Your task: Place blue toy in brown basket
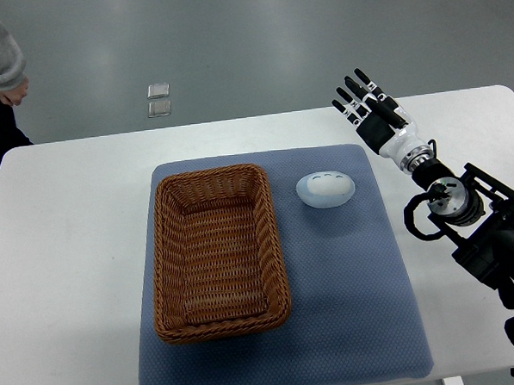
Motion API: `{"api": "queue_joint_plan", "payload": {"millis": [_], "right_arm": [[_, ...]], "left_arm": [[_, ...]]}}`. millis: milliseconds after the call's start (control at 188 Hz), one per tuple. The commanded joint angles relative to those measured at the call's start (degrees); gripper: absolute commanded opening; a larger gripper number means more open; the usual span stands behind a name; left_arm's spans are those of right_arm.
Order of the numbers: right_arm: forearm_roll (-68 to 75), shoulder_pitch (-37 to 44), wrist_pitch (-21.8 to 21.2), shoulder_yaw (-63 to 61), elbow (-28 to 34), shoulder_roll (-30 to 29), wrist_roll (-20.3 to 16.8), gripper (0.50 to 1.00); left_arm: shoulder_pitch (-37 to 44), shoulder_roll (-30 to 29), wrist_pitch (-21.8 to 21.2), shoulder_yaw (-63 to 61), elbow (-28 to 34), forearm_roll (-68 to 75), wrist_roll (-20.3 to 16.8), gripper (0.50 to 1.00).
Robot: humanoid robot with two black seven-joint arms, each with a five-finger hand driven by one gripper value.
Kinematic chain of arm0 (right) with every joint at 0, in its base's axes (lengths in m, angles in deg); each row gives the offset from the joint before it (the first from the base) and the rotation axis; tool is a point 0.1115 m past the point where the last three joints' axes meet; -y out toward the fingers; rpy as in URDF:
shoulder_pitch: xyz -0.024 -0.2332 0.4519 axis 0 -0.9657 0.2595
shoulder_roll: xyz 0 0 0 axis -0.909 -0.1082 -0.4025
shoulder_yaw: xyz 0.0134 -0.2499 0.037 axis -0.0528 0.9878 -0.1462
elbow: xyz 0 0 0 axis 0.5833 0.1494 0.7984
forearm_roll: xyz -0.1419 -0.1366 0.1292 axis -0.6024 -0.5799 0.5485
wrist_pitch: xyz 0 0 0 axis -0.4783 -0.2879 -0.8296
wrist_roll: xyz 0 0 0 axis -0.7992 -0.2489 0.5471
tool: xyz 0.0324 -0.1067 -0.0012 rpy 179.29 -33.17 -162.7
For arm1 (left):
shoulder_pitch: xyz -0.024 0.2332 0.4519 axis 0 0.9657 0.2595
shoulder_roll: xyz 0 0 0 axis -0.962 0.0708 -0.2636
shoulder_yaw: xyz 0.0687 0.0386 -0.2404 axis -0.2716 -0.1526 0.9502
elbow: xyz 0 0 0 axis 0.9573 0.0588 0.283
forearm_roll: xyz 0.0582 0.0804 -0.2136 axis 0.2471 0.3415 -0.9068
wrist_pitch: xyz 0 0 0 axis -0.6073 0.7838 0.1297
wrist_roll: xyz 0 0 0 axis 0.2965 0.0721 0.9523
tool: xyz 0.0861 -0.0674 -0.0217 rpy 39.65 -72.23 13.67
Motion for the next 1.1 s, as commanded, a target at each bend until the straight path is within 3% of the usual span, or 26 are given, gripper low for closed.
{"api": "queue_joint_plan", "payload": {"millis": [0, 271, 468, 665, 915, 1096], "right_arm": [[-0.09, 0.0, -0.15, 0.0, 0.05, 0.06, -0.17, 0.926], [-2.99, 0.71, -0.67, 1.4, 0.14, 1.2, -0.52, 0.926], [-20.21, 5.28, -1.55, 9.14, 0.66, 5.59, -1.4, 0.926], [-38.32, 14.07, -5.16, 21.18, 1.1, 11.04, -2.28, 0.926], [-57.22, 27.51, -8.23, 41.83, 10.86, 18.6, -2.72, 0.928], [-58.27, 32.17, -8.41, 50.45, 15.87, 20.97, -7.29, 0.928]], "left_arm": [[0.0, 0.0, 0.0, 0.0, 0.06, -0.05, 0.0, 1.0], [0.0, 0.0, 0.0, 0.26, -0.03, -0.05, 0.0, 1.0], [-0.09, 0.0, 0.0, 0.35, -0.12, -0.05, 0.0, 1.0], [-0.09, 0.0, 0.0, 0.26, -0.47, -0.05, 0.0, 1.0], [-0.09, 0.0, 0.09, 0.17, -0.65, -0.05, 0.0, 1.0], [-0.17, 0.0, 0.09, 0.08, -0.65, -0.05, 0.0, 1.0]]}}
